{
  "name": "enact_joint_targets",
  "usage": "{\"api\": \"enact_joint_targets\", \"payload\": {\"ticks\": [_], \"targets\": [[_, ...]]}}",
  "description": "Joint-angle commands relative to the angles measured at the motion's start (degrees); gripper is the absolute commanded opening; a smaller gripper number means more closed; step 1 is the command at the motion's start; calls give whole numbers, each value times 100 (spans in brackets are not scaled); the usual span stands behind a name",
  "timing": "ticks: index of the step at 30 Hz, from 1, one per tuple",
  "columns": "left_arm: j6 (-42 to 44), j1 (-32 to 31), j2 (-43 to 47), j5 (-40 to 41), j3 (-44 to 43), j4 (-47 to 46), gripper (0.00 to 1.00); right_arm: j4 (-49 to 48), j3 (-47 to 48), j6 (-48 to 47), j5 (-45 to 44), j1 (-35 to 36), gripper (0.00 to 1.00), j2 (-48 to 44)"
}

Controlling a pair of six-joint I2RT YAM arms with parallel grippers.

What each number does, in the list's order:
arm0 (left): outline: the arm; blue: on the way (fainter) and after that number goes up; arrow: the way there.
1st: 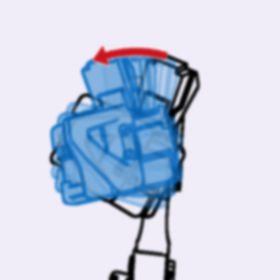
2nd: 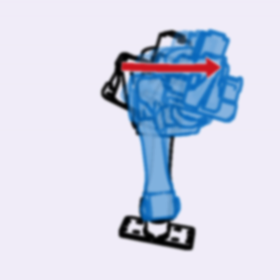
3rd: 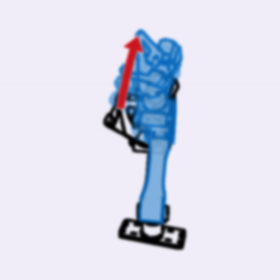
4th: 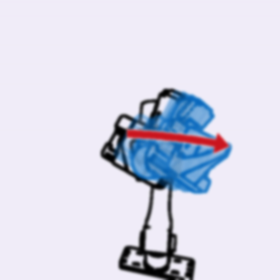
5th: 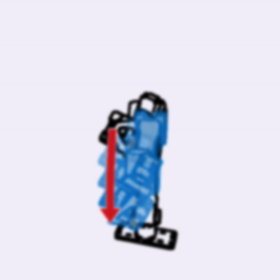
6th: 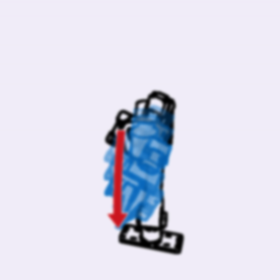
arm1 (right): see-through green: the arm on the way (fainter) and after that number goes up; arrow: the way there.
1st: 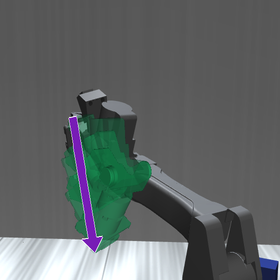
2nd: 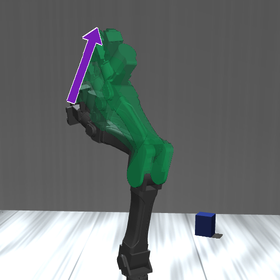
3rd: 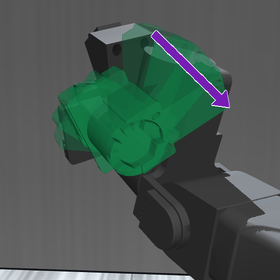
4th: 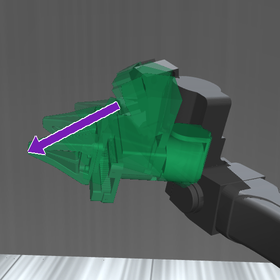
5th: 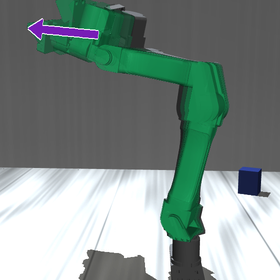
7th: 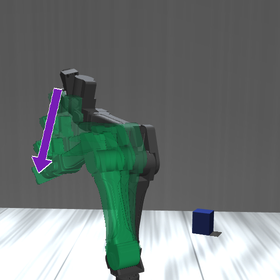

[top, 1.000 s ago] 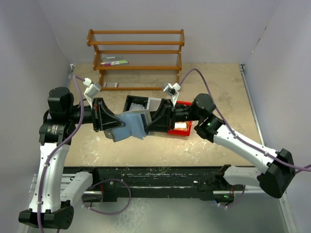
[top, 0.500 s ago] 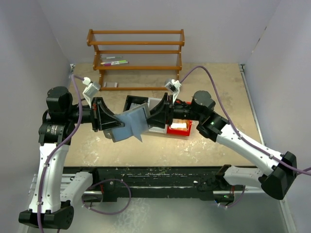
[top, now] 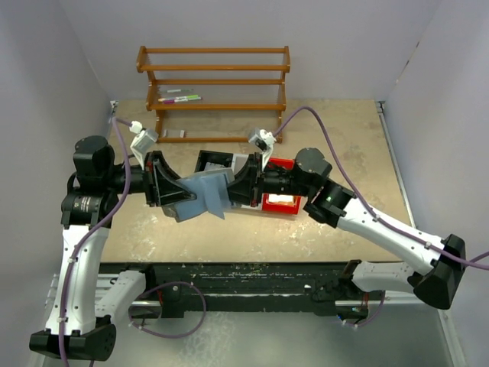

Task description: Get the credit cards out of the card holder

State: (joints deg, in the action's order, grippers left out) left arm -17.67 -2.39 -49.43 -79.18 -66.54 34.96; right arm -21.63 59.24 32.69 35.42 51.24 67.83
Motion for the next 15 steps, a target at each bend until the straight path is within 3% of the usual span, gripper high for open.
{"api": "enact_joint_targets", "payload": {"ticks": [1,3,6,15], "targets": [[435,-39,29,307,-183,7,46,1105,748,-801,-1210,257,0,-77],[646,-39,24,570,-211,211,66,1963,1023,-1168,-1840,311,0,-75],[931,-35,24,983,-238,434,81,2959,1438,-1695,-2707,361,0,13],[617,-40,170,1626,-62,27,90,4700,2410,-2658,-4305,642,0,462]]}}
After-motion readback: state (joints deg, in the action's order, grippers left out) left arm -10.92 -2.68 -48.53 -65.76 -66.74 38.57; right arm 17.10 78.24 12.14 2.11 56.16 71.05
